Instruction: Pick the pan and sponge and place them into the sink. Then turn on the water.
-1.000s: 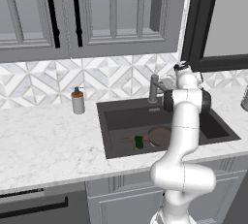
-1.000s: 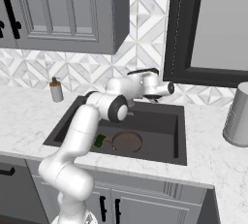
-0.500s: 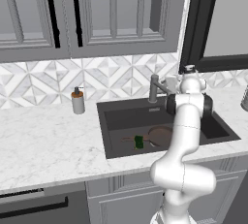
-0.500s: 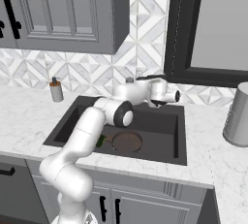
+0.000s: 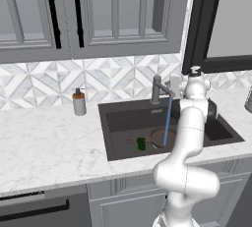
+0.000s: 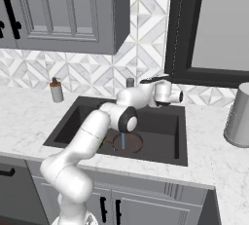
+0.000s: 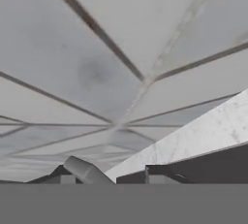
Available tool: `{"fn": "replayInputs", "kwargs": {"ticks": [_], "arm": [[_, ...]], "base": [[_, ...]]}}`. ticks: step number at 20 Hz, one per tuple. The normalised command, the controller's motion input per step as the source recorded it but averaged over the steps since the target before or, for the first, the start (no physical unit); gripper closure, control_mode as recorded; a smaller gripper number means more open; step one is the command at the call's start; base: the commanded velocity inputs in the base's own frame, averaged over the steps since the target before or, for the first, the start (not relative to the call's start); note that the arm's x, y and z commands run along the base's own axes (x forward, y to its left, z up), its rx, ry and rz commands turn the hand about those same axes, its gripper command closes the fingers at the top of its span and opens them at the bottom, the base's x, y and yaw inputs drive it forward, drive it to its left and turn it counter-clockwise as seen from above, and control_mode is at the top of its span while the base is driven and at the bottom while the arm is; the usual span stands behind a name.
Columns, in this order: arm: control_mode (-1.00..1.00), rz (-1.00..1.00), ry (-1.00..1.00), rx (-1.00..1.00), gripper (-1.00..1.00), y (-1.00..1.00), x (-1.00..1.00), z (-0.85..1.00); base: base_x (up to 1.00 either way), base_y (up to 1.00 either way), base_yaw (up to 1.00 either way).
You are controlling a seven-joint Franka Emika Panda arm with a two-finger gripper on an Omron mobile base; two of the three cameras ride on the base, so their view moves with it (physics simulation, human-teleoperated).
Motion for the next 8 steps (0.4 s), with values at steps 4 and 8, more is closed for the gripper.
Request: {"fn": "replayInputs", "kwargs": {"ticks": [4, 8], "arm": [[-1.0, 0.0, 0.0, 0.0, 1.0, 0.0, 0.0, 0.0], [-1.0, 0.0, 0.0, 0.0, 1.0, 0.0, 0.0, 0.0]], "base": [[0.0, 0.0, 0.0], [0.0, 0.0, 0.0]]}}
